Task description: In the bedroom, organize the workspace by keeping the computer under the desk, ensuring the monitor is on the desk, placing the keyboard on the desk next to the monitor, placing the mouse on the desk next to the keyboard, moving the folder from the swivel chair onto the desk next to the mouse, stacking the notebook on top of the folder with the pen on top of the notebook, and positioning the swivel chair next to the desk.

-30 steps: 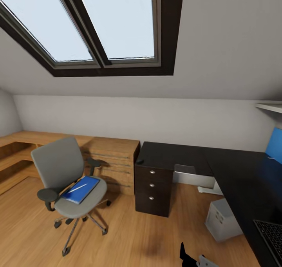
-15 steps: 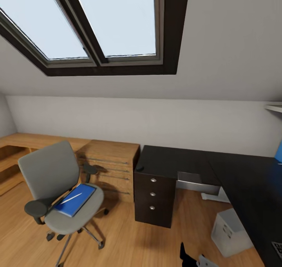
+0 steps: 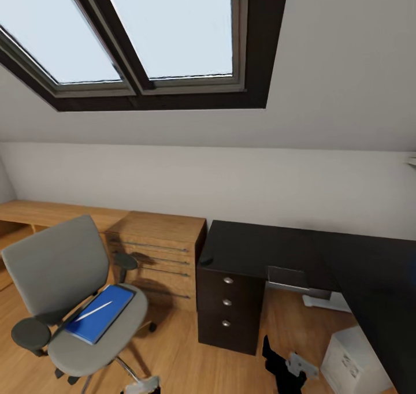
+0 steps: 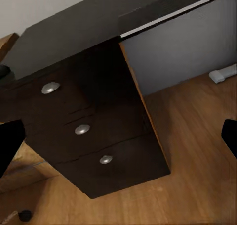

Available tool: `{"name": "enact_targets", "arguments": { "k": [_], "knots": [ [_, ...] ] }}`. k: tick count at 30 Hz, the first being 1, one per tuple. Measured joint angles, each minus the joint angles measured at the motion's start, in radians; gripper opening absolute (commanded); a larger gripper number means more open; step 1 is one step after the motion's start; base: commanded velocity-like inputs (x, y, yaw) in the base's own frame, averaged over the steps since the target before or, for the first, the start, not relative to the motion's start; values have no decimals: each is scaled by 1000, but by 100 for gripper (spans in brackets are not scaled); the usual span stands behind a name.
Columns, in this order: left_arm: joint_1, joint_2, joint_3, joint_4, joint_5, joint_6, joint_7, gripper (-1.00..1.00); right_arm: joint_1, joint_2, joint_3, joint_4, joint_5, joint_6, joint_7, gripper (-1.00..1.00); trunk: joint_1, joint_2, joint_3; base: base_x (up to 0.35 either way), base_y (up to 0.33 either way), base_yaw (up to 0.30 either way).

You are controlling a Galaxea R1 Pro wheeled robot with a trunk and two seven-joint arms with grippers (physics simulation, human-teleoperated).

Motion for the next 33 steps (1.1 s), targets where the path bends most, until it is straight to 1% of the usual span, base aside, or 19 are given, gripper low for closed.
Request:
{"name": "enact_targets", "arguments": {
  "k": [1, 2, 3, 4, 5, 6, 7, 8, 12, 14, 15, 17, 19, 23, 27, 30, 31, 32, 33],
  "knots": [
    [0, 8, 3, -209, -16, 120, 80, 100, -5, -3, 2, -184, 71, 140, -71, 100, 0, 0, 0, 322, 0, 0],
    [0, 10, 4, -356, -22, 158, 102, 100, -9, -4, 4, -304, 113, 205, -108, 100, 0, 0, 1, 322, 0, 0],
    [0, 13, 15, -411, -20, 219, 133, 100, -9, -7, 4, -381, 188, 342, -183, 100, 0, 0, 0, 322, 0, 0],
    [0, 14, 36, -480, -20, 272, 153, 100, -14, -6, 4, -470, 264, 506, -258, 100, 0, 0, 0, 322, 0, 0],
    [-2, 15, 147, -614, -22, 396, 182, 100, -46, -7, -7, -631, 362, 821, -379, 100, 0, 0, 0, 322, 0, 0],
    [0, 14, 178, -633, -16, 410, 185, 100, -124, -7, -10, -702, 365, 1019, -390, 100, 0, 0, 1, 322, 0, 0],
    [0, 14, 184, -634, -14, 413, 186, 100, -107, -8, -12, -710, 359, 1050, -394, 100, 0, 0, 0, 317, 0, 0],
    [0, 16, 199, -619, -10, 421, 189, 100, -111, -8, -16, -742, 346, 1105, -403, 100, 0, 0, 0, 311, 0, 0],
    [0, 16, 195, -627, -12, 424, 192, 100, -107, -7, -18, -772, 344, 1118, -408, 100, 0, 0, 0, 303, 0, 0],
    [0, 15, 170, -632, -12, 426, 193, 100, -105, -7, -19, -786, 343, 1120, -409, 100, 0, 0, 0, 298, 0, 0],
    [0, 16, 149, -633, -13, 427, 194, 100, -103, -8, -19, -791, 342, 1121, -409, 100, 0, 0, 0, 297, 0, 0],
    [0, 16, 128, -635, -13, 427, 195, 100, -100, -7, -18, -796, 342, 1121, -409, 100, 0, 0, 0, 296, 0, 10],
    [0, 16, 117, -635, -14, 428, 195, 100, -95, -7, -18, -797, 341, 1120, -409, 100, 0, 0, 0, 294, 0, 80],
    [0, 16, 108, -636, -13, 428, 196, 100, -87, -5, -15, -795, 342, 1118, -406, 100, 0, 0, 0, 271, 0, 192],
    [0, 16, 99, -633, -13, 427, 207, 100, -85, -3, -8, -773, 342, 1117, -402, 100, 0, 0, 0, 108, 0, 256],
    [0, 15, 54, -630, -13, 423, 283, 100, -85, -3, 79, -725, 342, 1077, -402, 100, 0, 0, 0, 21, 0, 270],
    [0, 15, 41, -630, -14, 423, 297, 100, -85, -3, 106, -713, 342, 1067, -403, 100, 0, 0, -1, 20, 0, 272],
    [1, 15, 35, -630, -14, 422, 302, 100, -85, -3, 119, -708, 342, 1063, -403, 100, 0, 0, -1, 108, 0, 273],
    [0, 15, 25, -630, -14, 422, 311, 100, -85, -2, 148, -697, 341, 1053, -404, 100, 0, 0, -1, 208, 0, 273]
  ]
}}
